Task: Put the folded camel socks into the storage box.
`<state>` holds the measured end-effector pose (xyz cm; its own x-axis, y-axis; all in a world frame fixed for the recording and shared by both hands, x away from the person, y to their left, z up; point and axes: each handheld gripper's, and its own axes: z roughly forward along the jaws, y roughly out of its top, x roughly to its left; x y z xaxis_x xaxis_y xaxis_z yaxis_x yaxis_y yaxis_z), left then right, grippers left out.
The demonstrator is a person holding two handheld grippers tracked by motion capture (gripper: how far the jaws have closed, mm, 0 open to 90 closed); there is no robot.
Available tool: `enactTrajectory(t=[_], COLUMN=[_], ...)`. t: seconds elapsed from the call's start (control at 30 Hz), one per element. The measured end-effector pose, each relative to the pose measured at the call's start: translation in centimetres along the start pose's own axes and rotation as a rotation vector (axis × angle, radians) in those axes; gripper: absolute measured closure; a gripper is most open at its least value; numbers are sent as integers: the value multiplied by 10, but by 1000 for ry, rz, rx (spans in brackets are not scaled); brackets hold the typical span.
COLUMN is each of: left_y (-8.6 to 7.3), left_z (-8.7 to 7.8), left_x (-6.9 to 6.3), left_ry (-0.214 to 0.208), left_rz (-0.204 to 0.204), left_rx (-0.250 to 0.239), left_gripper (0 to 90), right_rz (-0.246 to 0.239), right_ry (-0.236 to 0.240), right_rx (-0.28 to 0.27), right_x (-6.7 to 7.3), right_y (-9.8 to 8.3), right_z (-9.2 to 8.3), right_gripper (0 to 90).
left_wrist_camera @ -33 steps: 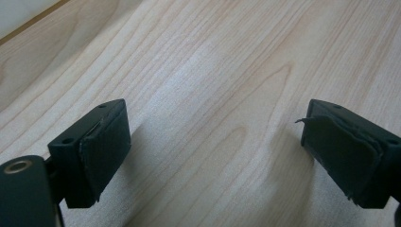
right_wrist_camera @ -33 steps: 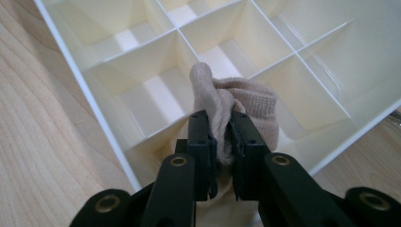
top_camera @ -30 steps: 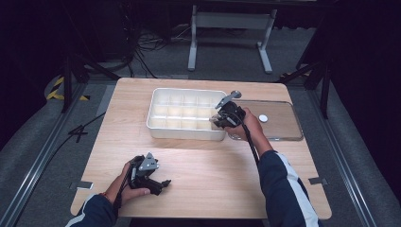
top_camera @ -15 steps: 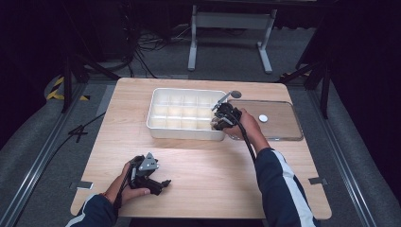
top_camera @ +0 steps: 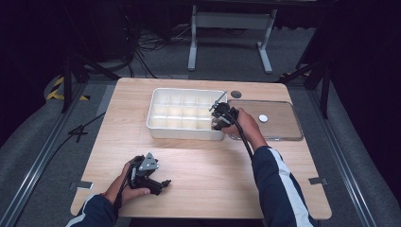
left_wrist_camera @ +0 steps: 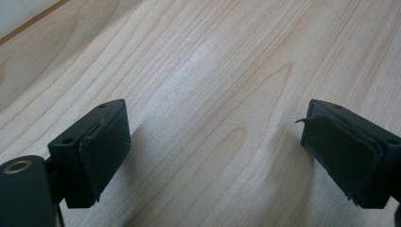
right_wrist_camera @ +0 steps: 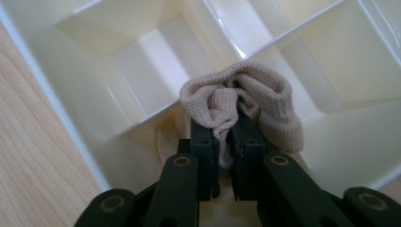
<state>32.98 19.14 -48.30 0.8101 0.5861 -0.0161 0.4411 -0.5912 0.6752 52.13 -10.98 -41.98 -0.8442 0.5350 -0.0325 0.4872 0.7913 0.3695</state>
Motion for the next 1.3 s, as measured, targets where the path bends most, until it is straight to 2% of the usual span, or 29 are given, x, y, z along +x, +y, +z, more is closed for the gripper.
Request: enactTrajectory(t=[0.17, 0.53, 0.87, 1.3], left_y=[0, 0, 0, 0], left_z=[0, 0, 0, 0], left_x=[0, 0, 0, 0], left_ry=[6, 8, 7, 9], left_rz=[5, 6, 5, 5], left_rx=[-4, -5, -7, -5], left_gripper=[89, 89, 89, 89], right_rz=[9, 0, 11, 20], right_ry=[13, -11, -3, -47], right_rx=[-11, -57, -109, -157], right_x=[-2, 1, 2, 4], right_y=[-3, -8, -12, -17], right_z=[1, 1, -4, -16], right_gripper=[818, 811, 780, 692])
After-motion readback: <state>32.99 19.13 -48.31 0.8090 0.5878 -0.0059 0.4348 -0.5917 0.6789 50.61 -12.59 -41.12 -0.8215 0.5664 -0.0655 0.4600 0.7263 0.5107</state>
